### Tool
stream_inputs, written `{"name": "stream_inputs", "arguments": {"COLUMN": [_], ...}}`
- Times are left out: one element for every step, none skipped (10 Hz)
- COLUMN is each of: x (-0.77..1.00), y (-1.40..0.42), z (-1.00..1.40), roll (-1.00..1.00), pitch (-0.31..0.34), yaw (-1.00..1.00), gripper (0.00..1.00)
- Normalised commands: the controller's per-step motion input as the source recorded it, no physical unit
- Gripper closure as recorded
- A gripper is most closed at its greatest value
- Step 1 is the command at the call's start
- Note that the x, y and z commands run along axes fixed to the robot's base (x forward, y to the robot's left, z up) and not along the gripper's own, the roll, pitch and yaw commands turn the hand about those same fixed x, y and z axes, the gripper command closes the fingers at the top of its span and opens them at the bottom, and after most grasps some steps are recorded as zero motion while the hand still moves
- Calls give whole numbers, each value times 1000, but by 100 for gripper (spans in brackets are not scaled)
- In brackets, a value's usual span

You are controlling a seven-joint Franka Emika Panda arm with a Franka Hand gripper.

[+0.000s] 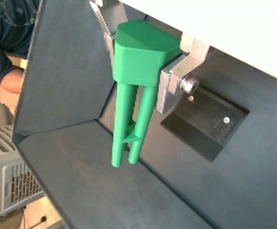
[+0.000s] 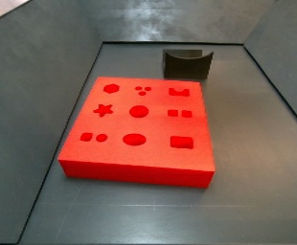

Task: Pick up the 3 prong object. Move up. Place the 3 prong object on the fixture. Regrasp the 3 prong object. Move to above the board. Insert the 3 prong object.
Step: Move to above the board.

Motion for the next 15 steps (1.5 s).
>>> {"name": "stream_inputs", "arguments": {"x": [-39,-33,-24,-14,-4,5,12,17,21,-568,-569,-596,-616,-631,-645], "y": [42,36,29,21,11,0,-9,-18,-20,-1000,-1000,-1000,-1000,-1000,-1000], "z": [1000,1000,1000,1000,1000,906,733,456,343,-211,-231,-219,-241,-237,-236], "roll": [-39,-36,-33,-34,-33,-33,-35,-37,-39,-1000,-1000,-1000,-1000,-1000,-1000], "pitch": [144,144,138,127,114,106,100,88,78,82,75,62,53,48,43], "yaw": [69,86,99,109,116,117,117,110,107,-35,-36,-26,-19,-12,-7], "gripper": [100,100,100,100,100,100,100,100,100,100,100,100,100,100,100]}}
